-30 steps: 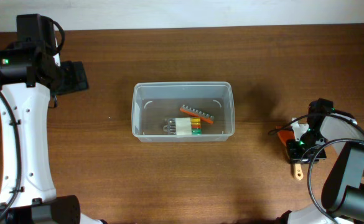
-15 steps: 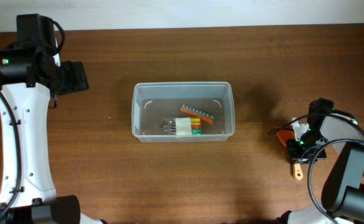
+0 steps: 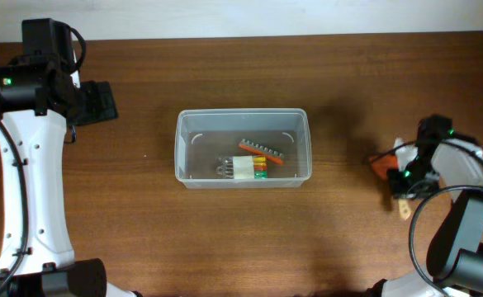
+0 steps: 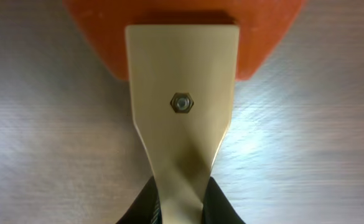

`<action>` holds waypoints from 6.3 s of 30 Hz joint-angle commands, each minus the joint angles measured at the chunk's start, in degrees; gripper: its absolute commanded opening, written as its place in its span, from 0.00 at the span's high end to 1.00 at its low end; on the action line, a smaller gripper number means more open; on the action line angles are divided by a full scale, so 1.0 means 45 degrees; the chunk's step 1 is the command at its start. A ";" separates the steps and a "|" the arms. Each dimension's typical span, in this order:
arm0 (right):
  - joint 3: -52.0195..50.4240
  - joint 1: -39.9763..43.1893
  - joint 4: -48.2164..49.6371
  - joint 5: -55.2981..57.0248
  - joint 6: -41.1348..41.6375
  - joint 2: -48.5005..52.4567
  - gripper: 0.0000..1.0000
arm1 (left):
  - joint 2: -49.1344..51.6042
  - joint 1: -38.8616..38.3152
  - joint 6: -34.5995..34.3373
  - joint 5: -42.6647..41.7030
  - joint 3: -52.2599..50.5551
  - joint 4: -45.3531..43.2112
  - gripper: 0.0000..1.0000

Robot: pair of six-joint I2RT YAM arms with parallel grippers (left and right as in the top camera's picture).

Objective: Pack container
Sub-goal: 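Close the right gripper on the scraper handle near the blade, then lift the scraper and carry it left over the container, then lower the scraper into the container, release, and raise the gripper, then move the right gripper right and lower it over the red pliers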

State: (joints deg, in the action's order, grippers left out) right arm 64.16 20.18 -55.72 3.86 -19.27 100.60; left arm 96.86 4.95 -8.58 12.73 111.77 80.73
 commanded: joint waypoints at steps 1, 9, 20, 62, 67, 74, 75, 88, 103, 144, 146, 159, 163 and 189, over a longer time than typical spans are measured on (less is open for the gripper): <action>0.1729 -0.0146 -0.0510 0.0306 -0.0068 0.0039 0.90 | -0.0170 0.0019 0.0078 0.0131 0.0175 -0.0029 0.01; 0.5450 -0.0962 -0.1977 0.0306 -0.0325 0.0039 0.90 | -0.0170 0.0019 0.0078 0.0131 0.0175 -0.0029 0.01; 0.8369 -0.4386 -0.2817 0.0301 -0.2453 0.0039 0.91 | -0.0170 0.0019 0.0078 0.0131 0.0175 -0.0024 0.01; 0.8359 -1.0244 -0.1161 -0.2759 -0.4668 0.1676 0.90 | -0.0170 0.0019 0.0078 0.0131 0.0175 -0.0029 0.01; 0.8359 -1.0661 -0.1190 -0.2730 -0.4673 0.1953 0.90 | -0.0170 0.0019 0.0078 0.0131 0.0175 -0.0029 0.01; 0.8267 -1.0724 -0.1239 -0.2735 -0.4668 0.2710 0.90 | -0.0170 0.0019 0.0078 0.0131 0.0175 -0.0029 0.01; 0.8267 -1.0724 -0.1248 -0.2735 -0.4663 0.2822 0.90 | -0.0170 0.0019 0.0078 0.0131 0.0175 -0.0024 0.01; 0.8213 -1.0724 -0.1243 -0.2783 -0.4658 0.3827 0.90 | -0.0170 0.0019 0.0078 0.0131 0.0175 -0.0024 0.01; 0.6368 -1.0720 -0.0233 -0.2778 -0.4663 0.4396 0.90 | -0.0170 0.0019 0.0078 0.0131 0.0175 -0.0024 0.01; 1.3381 -0.8267 -0.5625 0.0874 -0.4333 0.2404 0.02 | -0.0170 0.0019 0.0078 0.0131 0.0175 -0.0029 0.01; 1.3381 -0.7373 -0.6047 0.0928 -0.3614 0.2103 0.02 | -0.0170 0.0019 0.0078 0.0131 0.0175 -0.0024 0.01; 1.3362 0.0311 -0.8990 0.0918 0.2414 0.1715 0.02 | -0.0170 0.0019 0.0078 0.0131 0.0175 -0.0024 0.01; 1.3163 0.2399 -0.8786 0.0792 0.3191 0.1729 0.01 | -0.0170 0.0019 0.0078 0.0131 0.0175 -0.0024 0.01; 0.5785 0.5328 -0.2744 0.0563 0.3060 0.2186 0.01 | -0.0170 0.0019 0.0078 0.0131 0.0175 -0.0029 0.01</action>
State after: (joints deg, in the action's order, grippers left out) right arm 90.80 44.51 -68.71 1.87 -6.00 110.32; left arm 96.86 4.95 -8.58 12.73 111.77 80.73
